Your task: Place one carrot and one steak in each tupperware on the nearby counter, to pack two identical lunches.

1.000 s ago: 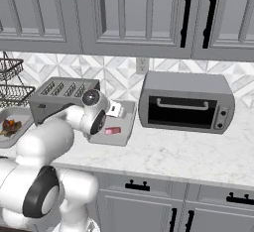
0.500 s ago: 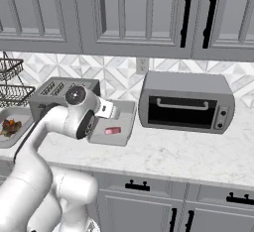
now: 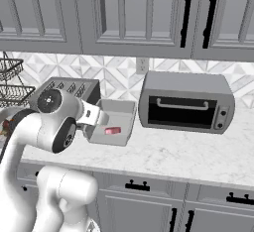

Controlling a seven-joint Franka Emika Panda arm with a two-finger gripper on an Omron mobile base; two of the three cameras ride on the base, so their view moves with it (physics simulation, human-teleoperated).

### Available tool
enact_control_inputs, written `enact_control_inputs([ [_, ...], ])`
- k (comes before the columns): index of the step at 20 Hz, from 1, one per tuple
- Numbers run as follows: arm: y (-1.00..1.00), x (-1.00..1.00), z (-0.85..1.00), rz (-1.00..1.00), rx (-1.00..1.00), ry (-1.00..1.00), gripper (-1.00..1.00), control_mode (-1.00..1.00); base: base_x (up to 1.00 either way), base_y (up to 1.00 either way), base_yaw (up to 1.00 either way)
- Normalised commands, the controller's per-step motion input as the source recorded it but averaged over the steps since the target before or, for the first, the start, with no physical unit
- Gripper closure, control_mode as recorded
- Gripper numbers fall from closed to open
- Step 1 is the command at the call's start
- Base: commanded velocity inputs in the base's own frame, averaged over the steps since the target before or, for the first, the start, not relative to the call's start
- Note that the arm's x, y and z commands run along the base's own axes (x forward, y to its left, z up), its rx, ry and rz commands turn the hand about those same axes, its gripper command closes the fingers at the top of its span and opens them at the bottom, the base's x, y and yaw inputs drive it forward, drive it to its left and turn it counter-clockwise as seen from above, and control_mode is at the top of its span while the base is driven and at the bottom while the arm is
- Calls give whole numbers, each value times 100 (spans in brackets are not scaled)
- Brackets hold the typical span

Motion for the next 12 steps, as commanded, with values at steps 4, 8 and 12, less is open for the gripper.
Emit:
enact_control_inputs([
  [4, 36, -56, 45, 2, -12, 0, -100, -100, 0, 0, 0],
  [8, 2, -64, 37, 2, -8, 0, -100, 100, -25, 0, 1],
  [12, 0, 0, 0, 0, 0, 0, -100, 100, -100, 0, 8],
])
